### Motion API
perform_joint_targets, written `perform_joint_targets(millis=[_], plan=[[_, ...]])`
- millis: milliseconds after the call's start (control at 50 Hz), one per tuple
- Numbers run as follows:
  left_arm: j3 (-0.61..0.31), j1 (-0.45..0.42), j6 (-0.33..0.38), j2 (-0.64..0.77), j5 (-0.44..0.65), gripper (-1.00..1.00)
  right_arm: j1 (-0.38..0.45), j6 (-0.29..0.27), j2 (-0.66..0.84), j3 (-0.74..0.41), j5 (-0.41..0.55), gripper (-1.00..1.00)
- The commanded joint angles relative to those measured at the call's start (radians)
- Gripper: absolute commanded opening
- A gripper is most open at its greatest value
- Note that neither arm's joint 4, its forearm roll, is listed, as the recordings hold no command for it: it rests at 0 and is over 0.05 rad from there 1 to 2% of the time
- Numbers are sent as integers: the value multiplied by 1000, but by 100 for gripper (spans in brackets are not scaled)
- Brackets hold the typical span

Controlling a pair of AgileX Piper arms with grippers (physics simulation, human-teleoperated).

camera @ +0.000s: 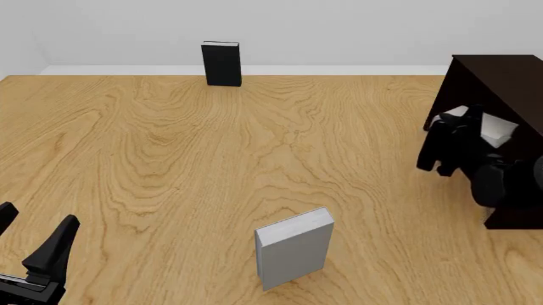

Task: Pick up the book on the right and place it on the cabinet shelf.

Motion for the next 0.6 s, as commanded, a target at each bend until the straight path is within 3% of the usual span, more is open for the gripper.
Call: perform_joint_targets(millis=[20, 600], plan=[[0, 2, 3, -1, 1, 100, -34, 19, 30, -43, -21, -100], [0, 2, 3, 1, 6, 100, -58, 18, 104, -129, -5, -100]])
